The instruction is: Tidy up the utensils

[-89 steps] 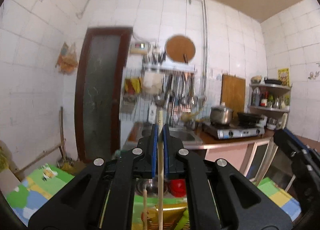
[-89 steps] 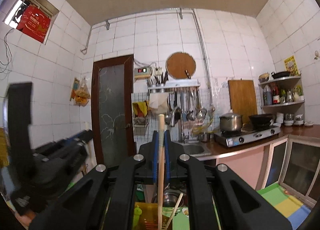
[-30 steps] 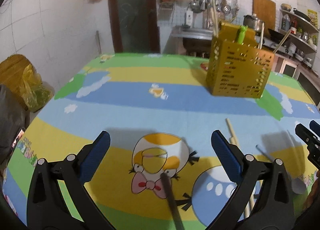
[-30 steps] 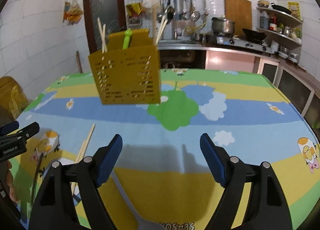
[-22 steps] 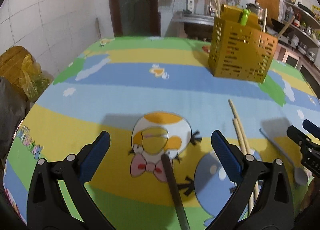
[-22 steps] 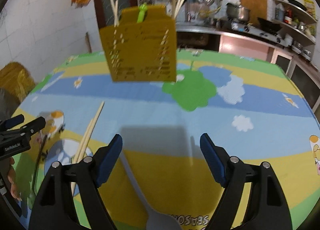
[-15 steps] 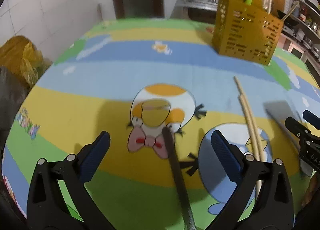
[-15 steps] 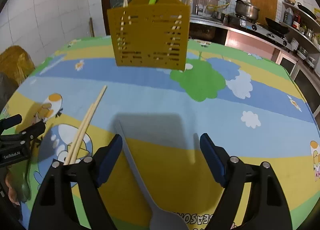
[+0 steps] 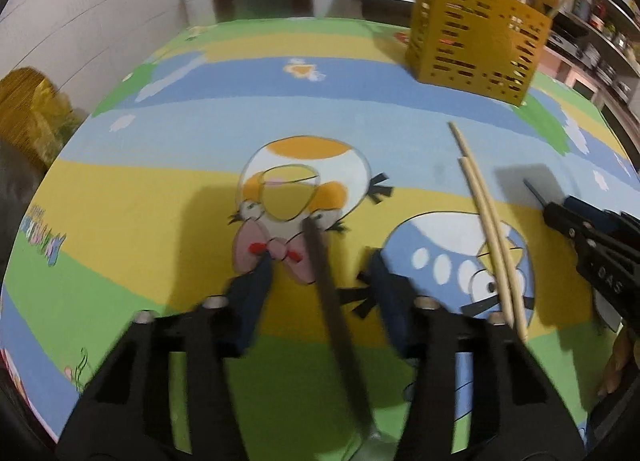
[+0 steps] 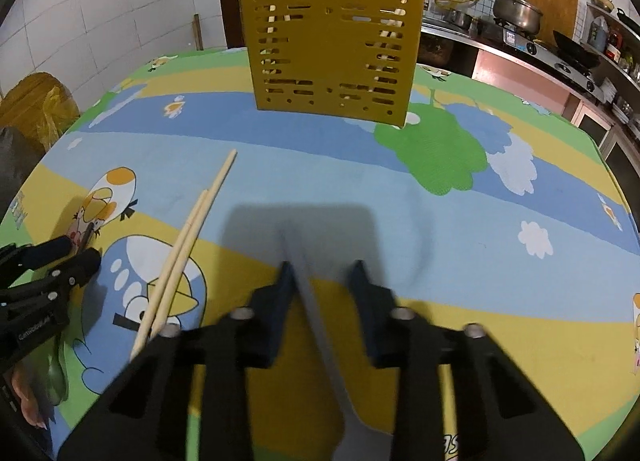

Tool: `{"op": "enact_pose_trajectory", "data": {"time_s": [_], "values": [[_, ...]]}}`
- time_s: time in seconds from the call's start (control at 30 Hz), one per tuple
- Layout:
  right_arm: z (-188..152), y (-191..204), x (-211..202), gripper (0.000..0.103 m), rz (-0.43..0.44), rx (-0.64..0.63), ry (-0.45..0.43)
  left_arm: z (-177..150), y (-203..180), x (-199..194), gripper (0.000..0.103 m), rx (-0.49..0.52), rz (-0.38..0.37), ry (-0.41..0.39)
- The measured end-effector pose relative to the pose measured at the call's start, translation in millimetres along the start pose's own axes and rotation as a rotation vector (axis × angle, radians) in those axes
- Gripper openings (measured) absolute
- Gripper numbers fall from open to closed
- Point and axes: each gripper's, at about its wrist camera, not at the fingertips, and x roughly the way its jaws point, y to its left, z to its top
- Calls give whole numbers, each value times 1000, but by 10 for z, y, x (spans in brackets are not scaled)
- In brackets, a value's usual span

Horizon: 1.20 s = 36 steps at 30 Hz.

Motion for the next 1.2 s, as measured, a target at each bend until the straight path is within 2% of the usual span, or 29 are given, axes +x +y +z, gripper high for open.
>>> {"op": "enact_pose_trajectory", "data": {"time_s": [0.07, 0.1, 0.13, 0.23, 0.37, 0.5, 0.63, 0.93, 1.2], "values": [[8, -29, 3, 10, -7, 14, -1, 45, -32, 13, 22, 17, -7, 3], [8, -59, 2, 10, -10, 27, -3, 74, -53, 29, 12, 29, -15, 6], [6, -84, 0, 9, -15, 41, -4, 100, -66, 43, 10, 39, -20, 7], [12, -182, -7, 7, -63, 85, -6, 218, -103, 118, 8, 66, -29, 8], [10, -274, -4, 7, -54, 122, -5, 400, -171, 243, 8, 96, -34, 13], [9, -281, 6, 7, -53, 126, -6, 495, -247, 316, 8, 132, -7, -4], [26, -307, 24, 8, -49, 133, -2, 497, -290, 336, 8, 159, 15, -28], [83, -316, 76, 8, -60, 157, 10, 515, -271, 349, 8, 182, -4, -29], [52, -219, 35, 8, -131, 93, -11, 486, -204, 306, 9, 180, -24, -42]]}}
